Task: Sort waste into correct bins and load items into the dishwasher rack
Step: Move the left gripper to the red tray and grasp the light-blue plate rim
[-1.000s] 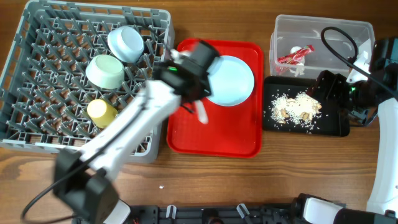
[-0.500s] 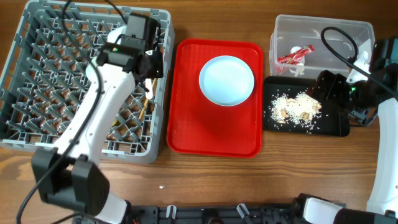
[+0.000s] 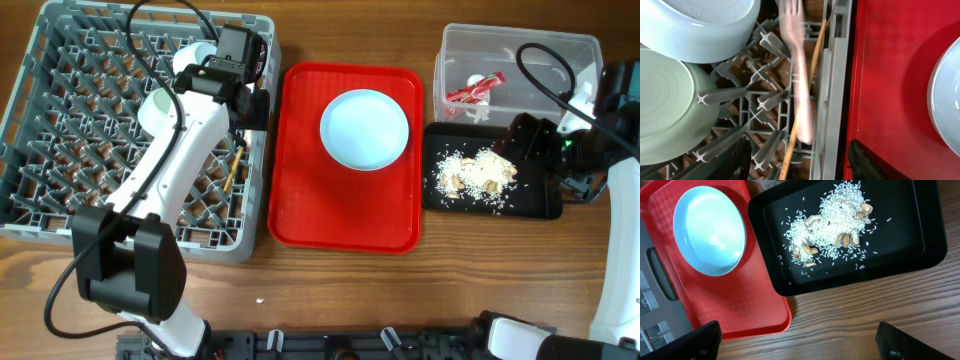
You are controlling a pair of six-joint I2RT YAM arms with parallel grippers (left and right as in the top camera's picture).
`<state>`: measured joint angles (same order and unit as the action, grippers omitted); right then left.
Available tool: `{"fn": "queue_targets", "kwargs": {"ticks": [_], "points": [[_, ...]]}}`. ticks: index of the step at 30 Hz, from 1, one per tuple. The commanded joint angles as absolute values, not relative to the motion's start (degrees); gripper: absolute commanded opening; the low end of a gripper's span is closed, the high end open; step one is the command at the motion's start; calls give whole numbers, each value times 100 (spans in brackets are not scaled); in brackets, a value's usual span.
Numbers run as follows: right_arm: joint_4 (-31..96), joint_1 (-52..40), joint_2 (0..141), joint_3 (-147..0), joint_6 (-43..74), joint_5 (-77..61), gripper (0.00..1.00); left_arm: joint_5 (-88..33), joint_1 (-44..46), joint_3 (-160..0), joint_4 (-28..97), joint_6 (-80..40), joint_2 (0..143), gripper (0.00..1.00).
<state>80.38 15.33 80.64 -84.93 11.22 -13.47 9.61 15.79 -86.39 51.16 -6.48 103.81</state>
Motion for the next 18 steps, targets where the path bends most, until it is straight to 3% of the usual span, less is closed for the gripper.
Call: {"fn": "queue_targets", "kwargs": {"ticks": [1, 4, 9, 10, 13, 18], "points": [[8044, 1544, 7972, -8576, 1044, -1378, 100, 991, 1586, -8626, 5041, -620, 9926, 61], [8044, 1544, 7972, -8576, 1044, -1378, 100, 513, 1712, -8626, 5054, -622, 9710, 61], [8044, 1544, 7972, -8576, 1046, -1378, 100, -1590, 2276, -8624, 4982, -620, 9688, 63], [8044, 1544, 7972, -8576, 1046, -1378, 100, -1758, 2508, -8624, 4866, -620, 9703, 68], [8044, 1544, 7972, -8576, 1044, -1378, 100, -1227, 3116, -8624, 4550, -545, 9817, 83], [8047, 1544, 7972, -8576, 1046, -1378, 100, -622, 3916, -8624, 4143, 311, 10252, 88]]}}
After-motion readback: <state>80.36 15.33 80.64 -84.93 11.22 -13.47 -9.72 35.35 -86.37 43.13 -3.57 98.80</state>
